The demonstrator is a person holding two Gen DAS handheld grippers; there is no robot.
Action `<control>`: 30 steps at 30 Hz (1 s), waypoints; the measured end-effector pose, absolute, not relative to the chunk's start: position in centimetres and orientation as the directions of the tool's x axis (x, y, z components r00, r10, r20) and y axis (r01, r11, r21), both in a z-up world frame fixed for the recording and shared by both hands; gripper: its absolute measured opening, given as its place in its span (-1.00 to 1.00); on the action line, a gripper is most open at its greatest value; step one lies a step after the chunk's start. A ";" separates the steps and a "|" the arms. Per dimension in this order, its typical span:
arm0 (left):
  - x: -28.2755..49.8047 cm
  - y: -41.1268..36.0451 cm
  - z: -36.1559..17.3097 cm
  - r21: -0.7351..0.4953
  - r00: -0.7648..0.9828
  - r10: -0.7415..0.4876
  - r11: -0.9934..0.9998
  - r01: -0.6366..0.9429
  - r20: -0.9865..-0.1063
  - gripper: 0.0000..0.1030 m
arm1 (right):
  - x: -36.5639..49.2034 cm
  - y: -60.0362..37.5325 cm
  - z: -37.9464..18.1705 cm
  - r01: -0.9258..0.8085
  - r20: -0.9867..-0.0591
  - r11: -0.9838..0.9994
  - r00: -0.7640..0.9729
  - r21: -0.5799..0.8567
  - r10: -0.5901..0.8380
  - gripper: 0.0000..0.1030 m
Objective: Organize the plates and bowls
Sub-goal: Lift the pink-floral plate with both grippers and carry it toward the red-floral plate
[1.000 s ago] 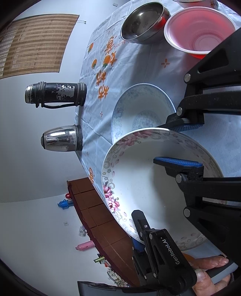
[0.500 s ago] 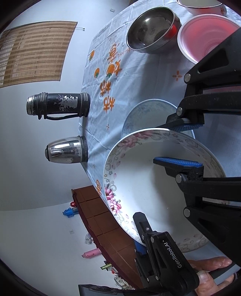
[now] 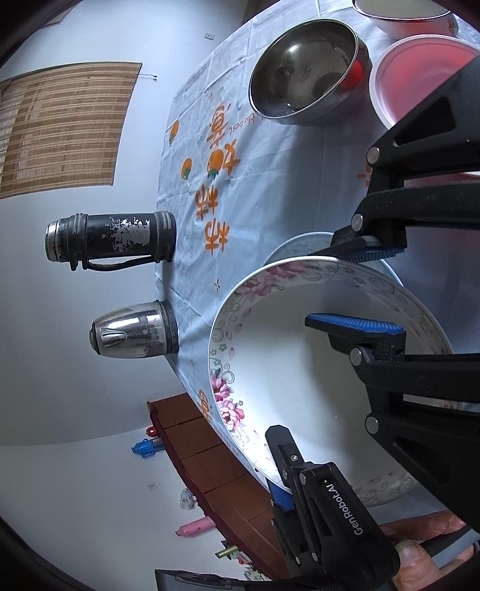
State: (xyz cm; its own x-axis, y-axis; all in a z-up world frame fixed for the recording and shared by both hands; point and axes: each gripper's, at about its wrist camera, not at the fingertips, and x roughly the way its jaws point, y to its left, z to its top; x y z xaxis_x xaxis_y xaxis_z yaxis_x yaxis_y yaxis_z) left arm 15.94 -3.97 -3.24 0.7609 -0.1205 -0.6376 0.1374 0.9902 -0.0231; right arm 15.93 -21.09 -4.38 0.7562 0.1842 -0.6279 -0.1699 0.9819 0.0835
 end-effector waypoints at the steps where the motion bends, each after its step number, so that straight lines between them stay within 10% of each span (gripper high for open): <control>1: 16.1 -4.1 -3.3 -0.023 0.761 -0.122 0.990 0.139 -0.637 -0.34 | 16.0 -21.1 -4.4 -0.165 -0.628 0.983 0.757 0.082 0.180 -0.46; 30: 19.2 -5.4 -4.8 -0.032 0.783 -0.146 0.987 0.160 -0.605 -0.34 | 17.5 -21.5 -6.1 -0.066 -0.617 0.996 0.781 0.061 0.090 -0.46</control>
